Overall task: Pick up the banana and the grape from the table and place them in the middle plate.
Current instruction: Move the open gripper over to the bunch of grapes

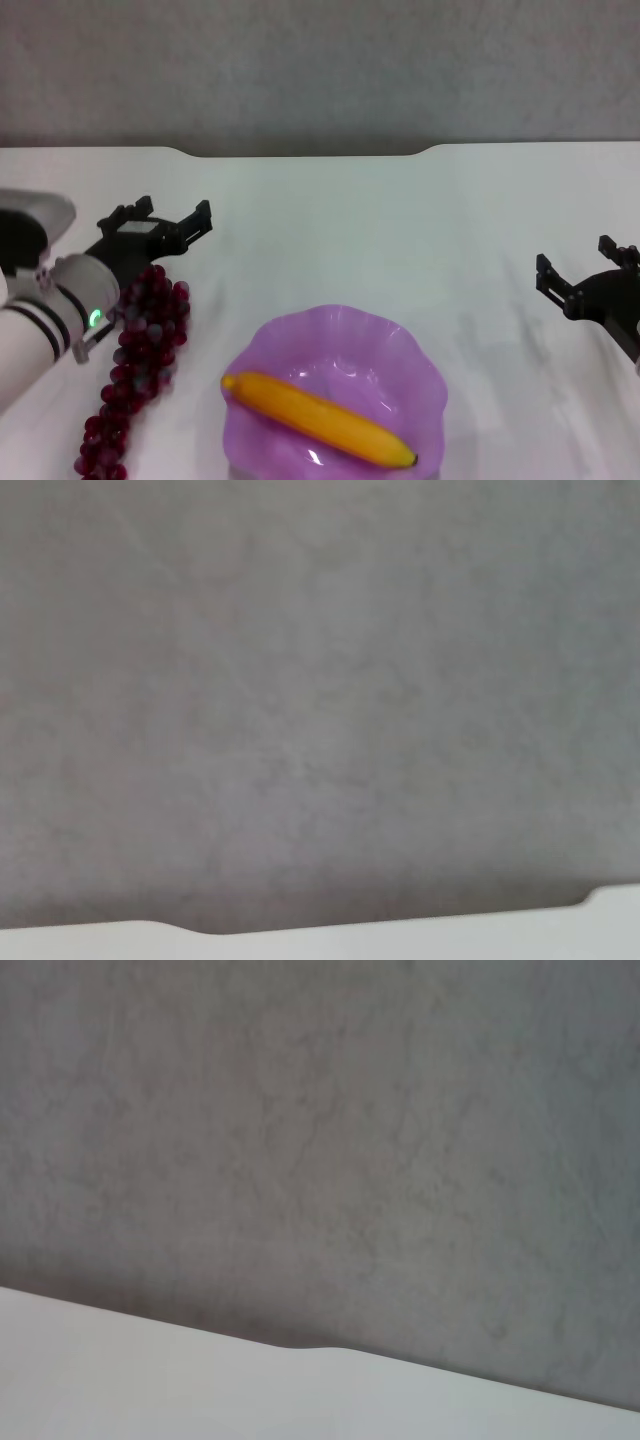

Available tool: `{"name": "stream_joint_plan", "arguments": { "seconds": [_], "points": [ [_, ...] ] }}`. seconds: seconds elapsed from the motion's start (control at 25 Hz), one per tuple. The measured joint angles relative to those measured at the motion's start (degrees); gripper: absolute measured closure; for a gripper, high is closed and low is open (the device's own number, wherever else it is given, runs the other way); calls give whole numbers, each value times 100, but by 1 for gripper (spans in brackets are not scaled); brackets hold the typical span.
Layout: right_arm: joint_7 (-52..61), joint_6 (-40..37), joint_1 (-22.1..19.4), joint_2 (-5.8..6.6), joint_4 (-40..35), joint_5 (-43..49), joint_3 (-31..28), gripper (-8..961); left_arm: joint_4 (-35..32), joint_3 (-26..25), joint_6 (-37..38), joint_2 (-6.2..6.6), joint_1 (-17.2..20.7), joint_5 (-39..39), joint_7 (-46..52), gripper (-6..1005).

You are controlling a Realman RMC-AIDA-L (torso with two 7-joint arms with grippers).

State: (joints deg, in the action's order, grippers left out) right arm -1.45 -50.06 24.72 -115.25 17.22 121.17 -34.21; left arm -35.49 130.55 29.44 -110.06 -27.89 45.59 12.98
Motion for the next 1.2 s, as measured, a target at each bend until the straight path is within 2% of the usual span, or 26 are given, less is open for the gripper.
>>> {"name": "stream_joint_plan", "arguments": {
  "seconds": [0.04, 0.08, 0.12, 0.16, 0.2, 0.24, 0.28, 0.32, 0.36, 0.44, 0.48, 0.56, 0.68, 0.8, 1.0, 1.2],
  "points": [
    [2, 0, 4, 1, -2, -2, 2, 70, -442, -103, -369, 139, 114, -32, -155, 129],
    [24, 30, 28, 2, -7, -1, 8, 70, -1389, -576, -1166, 282, 425, -51, -722, 129],
    [24, 30, 28, 2, -7, -1, 8, 70, -1389, -576, -1166, 282, 425, -51, -722, 129],
    [29, 58, 37, 4, -10, -2, 10, 70, -2012, -1046, -1733, 255, 661, -54, -1214, 129],
    [28, 117, 54, 4, -12, -3, 14, 70, -2346, -1373, -2193, 181, 826, -56, -1598, 130],
    [24, 174, 70, 5, -14, -4, 19, 70, -2799, -1912, -2867, 24, 1027, -67, -2169, 130],
    [13, 228, 90, 4, -10, -4, 28, 70, -3102, -2342, -3490, -150, 1194, -103, -2637, 130],
    [11, 258, 102, 3, -7, -5, 39, 70, -3472, -2944, -4270, -407, 1329, -252, -3113, 130],
    [11, 281, 118, 2, -1, -5, 55, 70, -3712, -3297, -4859, -561, 1424, -439, -3403, 130],
    [11, 283, 145, 3, 10, -4, 78, 70, -4140, -3830, -5742, -683, 1513, -865, -3691, 130],
    [11, 284, 154, 4, 11, -6, 82, 70, -4300, -3959, -6079, -663, 1503, -1095, -3689, 130],
    [21, 294, 156, 3, 2, -6, 87, 70, -4470, -3957, -6635, -622, 1380, -1652, -3368, 131],
    [20, 347, 175, 4, -1, -6, 89, 70, -4674, -3868, -7502, -649, 1181, -2851, -2608, 131],
    [15, 355, 182, 3, 5, -6, 90, 70, -4730, -3579, -8292, -656, 954, -3499, -2099, 131],
    [15, 358, 189, 3, 14, -5, 100, 70, -4424, -3411, -9147, -654, 534, -3635, -1863, 132],
    [15, 379, 192, 3, 10, -6, 107, 70, -4023, -3416, -9276, -665, 322, -3514, -1794, 132]
  ]
}}
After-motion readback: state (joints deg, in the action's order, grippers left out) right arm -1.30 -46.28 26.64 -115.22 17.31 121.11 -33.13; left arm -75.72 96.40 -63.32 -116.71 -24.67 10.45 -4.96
